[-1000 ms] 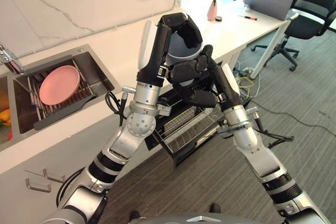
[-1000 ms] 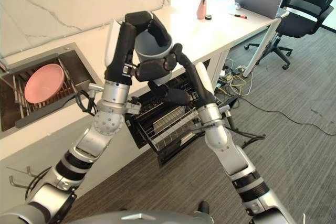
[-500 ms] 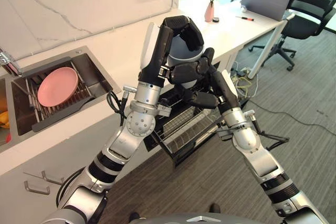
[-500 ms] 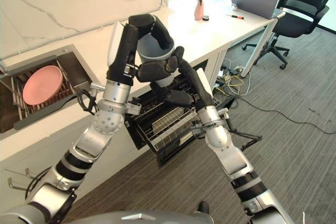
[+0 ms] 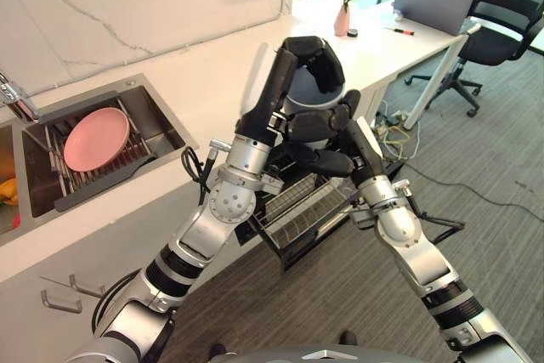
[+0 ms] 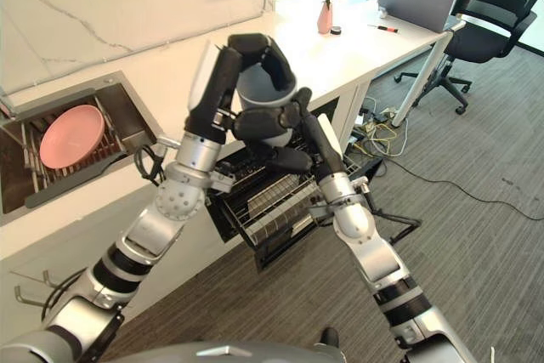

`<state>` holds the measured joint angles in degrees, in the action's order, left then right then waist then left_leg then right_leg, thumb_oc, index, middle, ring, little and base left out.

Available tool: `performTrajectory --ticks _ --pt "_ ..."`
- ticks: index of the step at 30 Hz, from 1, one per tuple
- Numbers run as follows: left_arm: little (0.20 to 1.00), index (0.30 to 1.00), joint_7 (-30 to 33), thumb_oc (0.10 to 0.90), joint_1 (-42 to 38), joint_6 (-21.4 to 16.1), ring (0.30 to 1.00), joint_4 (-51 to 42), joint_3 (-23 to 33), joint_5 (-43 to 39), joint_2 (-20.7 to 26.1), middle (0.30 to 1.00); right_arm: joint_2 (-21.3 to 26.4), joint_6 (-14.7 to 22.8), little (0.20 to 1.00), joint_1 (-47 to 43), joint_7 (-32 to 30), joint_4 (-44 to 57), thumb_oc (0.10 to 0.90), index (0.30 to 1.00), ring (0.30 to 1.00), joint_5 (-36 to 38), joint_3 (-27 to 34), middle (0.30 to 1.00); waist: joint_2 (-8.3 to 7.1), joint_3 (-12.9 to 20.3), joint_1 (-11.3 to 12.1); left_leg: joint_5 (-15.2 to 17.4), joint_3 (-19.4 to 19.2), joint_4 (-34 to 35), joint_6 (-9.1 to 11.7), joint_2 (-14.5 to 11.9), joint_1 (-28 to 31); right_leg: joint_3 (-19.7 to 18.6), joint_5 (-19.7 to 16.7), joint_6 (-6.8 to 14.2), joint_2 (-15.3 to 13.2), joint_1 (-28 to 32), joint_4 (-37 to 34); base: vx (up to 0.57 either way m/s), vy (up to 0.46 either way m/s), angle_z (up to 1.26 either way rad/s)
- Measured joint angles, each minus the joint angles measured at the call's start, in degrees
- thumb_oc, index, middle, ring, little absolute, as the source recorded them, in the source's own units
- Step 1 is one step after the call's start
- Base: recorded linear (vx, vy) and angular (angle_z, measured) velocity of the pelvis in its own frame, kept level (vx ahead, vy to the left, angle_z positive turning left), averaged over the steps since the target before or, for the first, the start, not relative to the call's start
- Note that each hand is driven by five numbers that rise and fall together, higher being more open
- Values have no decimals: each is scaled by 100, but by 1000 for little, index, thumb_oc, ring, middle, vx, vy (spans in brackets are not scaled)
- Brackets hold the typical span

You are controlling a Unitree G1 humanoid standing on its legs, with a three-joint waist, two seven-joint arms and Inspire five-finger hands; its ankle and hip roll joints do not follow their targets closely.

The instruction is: Place the dishes in the dishwasher.

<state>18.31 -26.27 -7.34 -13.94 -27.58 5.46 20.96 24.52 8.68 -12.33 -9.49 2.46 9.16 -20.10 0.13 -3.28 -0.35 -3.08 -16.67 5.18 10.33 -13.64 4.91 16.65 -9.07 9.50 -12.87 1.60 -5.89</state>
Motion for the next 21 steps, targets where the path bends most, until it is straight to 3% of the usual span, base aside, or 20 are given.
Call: performTrajectory --ticks 14,15,16,17,21 --pt "300 300 -250 400 -4 1 300 0 -137 -53 -2 300 37 -12 900 0 185 -83 800 900 900 250 -83 900 -63 -38 17 0 20 0 0 -4 -10 21 1 0 0 6 -1 0 0 0" --pt "300 300 -270 400 -3 3 300 2 -142 -71 5 300 32 -14 716 0 184 -103 678 716 716 281 -96 716 -67 -40 23 0 21 0 0 -3 -11 23 1 0 -1 6 -1 0 0 0" --pt "300 300 -273 400 -3 4 300 6 -140 -89 7 300 32 -14 331 0 184 -104 420 331 331 307 -105 331 -68 -41 26 0 21 0 0 -4 -11 24 1 0 0 7 -1 0 0 0" --pt "300 300 -272 400 -3 4 300 6 -140 -100 8 300 32 -14 300 0 184 -104 400 300 300 352 -114 300 -68 -41 25 0 22 0 0 -4 -11 24 1 0 0 7 -1 0 0 0" --pt "300 300 -264 400 -4 6 300 35 -135 -163 7 300 -1 -14 300 0 180 -115 400 300 300 449 -140 300 -70 -42 33 0 26 0 0 -4 -11 29 1 0 0 10 -1 0 0 0"
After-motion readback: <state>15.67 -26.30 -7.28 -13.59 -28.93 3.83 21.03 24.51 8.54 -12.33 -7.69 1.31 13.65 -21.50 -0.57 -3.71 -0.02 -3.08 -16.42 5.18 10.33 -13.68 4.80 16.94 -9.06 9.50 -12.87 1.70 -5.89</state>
